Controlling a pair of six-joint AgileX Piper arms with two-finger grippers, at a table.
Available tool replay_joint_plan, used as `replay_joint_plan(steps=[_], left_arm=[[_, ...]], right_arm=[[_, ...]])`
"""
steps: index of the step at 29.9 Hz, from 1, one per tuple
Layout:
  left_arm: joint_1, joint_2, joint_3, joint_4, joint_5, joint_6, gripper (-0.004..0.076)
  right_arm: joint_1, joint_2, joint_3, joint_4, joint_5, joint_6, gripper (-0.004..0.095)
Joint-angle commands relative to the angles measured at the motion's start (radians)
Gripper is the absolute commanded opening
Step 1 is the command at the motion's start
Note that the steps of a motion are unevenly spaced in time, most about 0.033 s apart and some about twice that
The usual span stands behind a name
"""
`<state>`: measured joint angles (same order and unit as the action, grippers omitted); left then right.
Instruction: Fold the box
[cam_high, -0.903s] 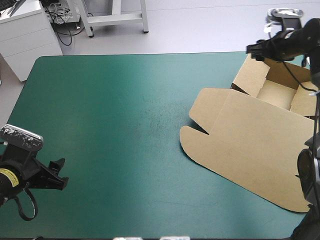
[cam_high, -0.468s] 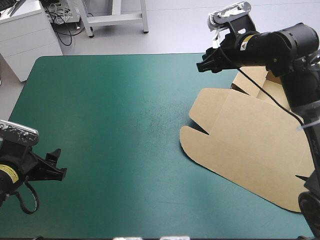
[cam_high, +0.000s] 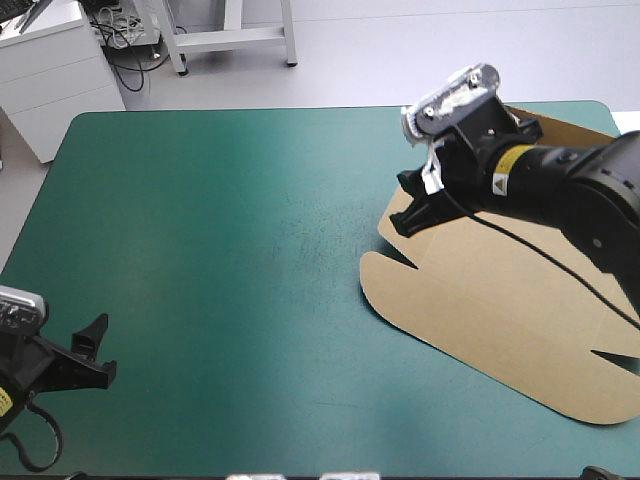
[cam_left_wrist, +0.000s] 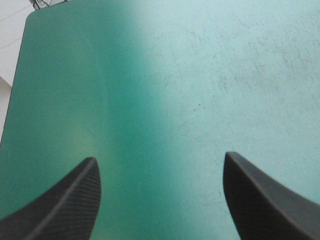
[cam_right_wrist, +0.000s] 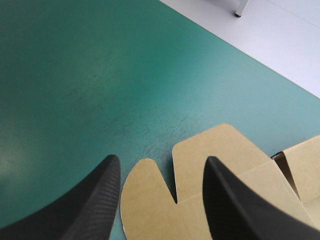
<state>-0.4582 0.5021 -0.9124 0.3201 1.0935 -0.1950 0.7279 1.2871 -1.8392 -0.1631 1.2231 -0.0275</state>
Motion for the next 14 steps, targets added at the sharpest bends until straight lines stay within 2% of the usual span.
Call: replay_joint_plan(steps=[1,6,14], left_arm=[[-0.006,-0.047,-0.004,0.005,-0.083,-0.014,0.0488],[-0.006,-0.088,0.038,0.0,-0.114,-0.014,0.0488],[-0.006,-0.125,0.179,-0.041,-0.169,-0.007,0.0482]], right_arm=[[0.005,-0.132,0.152,-0.033,-0.16,0.027,0.0461],[0.005,-0.284,0.421,-0.033,-0.274,0.052,0.0445],[0.005,-0.463,0.775,-0.033,-0.366,0.102,0.0387]])
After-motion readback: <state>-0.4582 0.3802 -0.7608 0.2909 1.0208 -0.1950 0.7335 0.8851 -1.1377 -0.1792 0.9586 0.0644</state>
